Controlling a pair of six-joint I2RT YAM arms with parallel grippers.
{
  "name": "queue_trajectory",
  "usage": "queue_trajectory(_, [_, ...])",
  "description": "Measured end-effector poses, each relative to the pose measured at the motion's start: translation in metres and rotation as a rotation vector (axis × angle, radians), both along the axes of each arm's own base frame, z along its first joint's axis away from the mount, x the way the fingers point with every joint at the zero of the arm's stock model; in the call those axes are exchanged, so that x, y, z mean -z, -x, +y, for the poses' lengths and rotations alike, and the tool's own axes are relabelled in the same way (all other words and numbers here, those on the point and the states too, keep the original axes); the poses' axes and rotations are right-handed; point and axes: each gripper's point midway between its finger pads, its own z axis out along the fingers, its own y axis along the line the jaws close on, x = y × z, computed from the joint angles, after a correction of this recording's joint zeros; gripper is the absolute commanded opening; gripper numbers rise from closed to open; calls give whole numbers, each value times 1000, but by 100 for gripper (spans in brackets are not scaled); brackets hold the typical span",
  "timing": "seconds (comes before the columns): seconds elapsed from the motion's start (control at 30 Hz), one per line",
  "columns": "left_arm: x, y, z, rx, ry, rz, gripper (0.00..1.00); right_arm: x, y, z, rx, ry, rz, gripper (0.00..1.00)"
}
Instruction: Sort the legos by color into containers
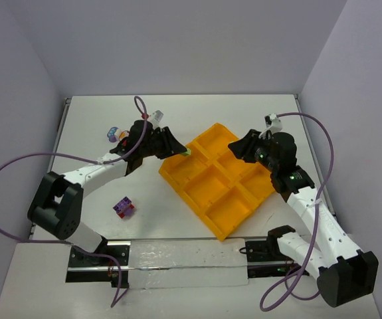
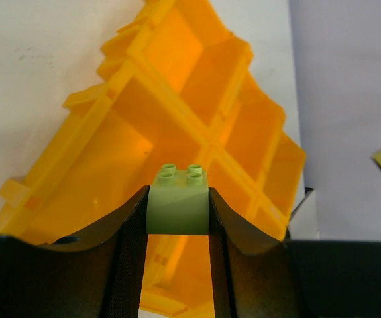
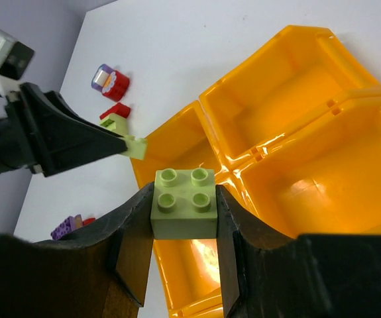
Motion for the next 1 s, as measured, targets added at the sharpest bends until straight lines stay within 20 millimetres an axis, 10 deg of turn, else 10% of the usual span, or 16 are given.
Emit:
queue_trajectory(0.27, [31, 2, -17, 26, -54, 59, 90, 6, -2, 1, -1, -2, 25, 0])
queue_trajectory(0.6, [3, -10, -20, 16, -74, 9, 93, 30, -2, 31, -89, 43, 102, 0])
queue_trajectory(0.77, [-30, -24, 16, -108, -153, -34, 99, 36, -4, 73, -199, 114, 131, 3])
queue_trajectory(1.0, [-49, -53, 132, -429, -216, -36, 99, 55, -29, 122, -285, 210, 159, 12])
